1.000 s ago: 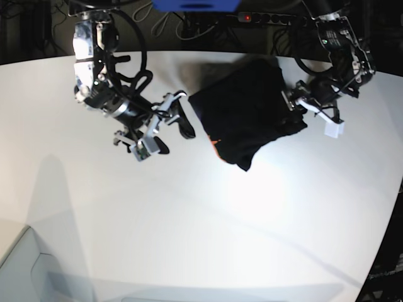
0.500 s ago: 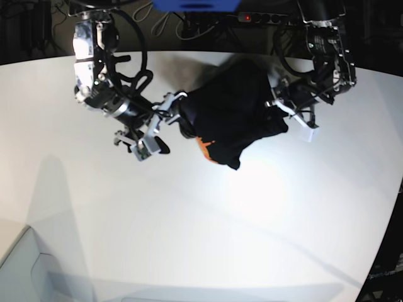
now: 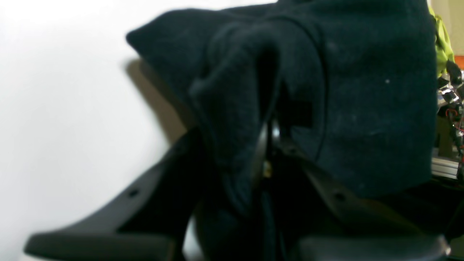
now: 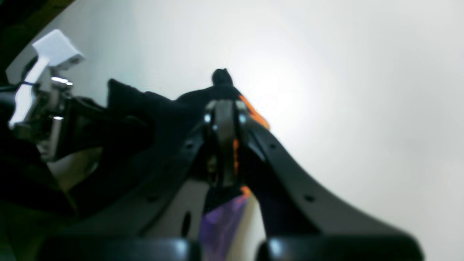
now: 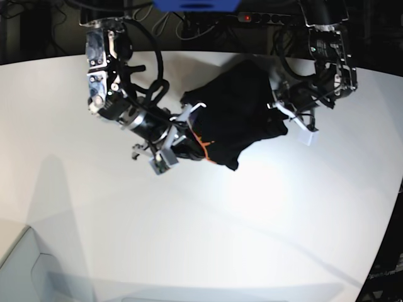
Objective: Layout the t-shirt on the table in an organized manner, then fold the t-shirt properly
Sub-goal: 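Press and tuck the folded bundle with both grippers into a square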
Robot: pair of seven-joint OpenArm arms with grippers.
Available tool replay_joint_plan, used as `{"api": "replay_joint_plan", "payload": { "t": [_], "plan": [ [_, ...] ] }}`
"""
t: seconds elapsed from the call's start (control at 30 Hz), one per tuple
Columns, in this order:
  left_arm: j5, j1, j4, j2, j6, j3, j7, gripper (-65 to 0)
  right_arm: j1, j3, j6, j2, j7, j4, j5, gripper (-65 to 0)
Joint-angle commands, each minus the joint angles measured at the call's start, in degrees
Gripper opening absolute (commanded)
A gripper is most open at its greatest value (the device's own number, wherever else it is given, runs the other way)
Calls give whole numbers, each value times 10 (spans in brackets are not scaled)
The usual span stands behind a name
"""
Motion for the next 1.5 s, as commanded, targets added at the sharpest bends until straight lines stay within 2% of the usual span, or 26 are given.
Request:
{"api": "replay_joint_plan", "payload": {
  "t": [0.0, 0.13, 0.5, 0.6, 0.73, 0.97, 1.23, 1.47],
  "plan": [
    [42, 1, 0, -13, 12, -2, 12, -650, 9, -1, 5, -11, 20, 1, 12, -650],
    [42, 2, 0, -24, 12, -2, 15, -650, 13, -1, 5, -29, 23, -41, 12, -650],
    [42, 5, 0, -31, 12, -2, 16, -650, 1, -77, 5, -31, 24, -56, 13, -650],
    [42, 6, 0, -32, 12, -2, 16, -650, 5, -79, 5, -31, 26, -71, 13, -650],
    [47, 7, 0, -33, 12, -2, 13, -650, 29, -78, 5, -28, 70, -144, 13, -650],
    [103, 7, 0, -31, 11, -2, 12, -650, 54, -78, 5, -12, 117, -242, 13, -650],
    [105, 7, 0, -31, 11, -2, 11, -650, 54, -79, 5, -12, 193, -337, 13, -650],
    [105, 6, 0, -31, 11, -2, 11, -650, 33, -78, 5, -5, 166, -179, 13, -650]
  ]
}}
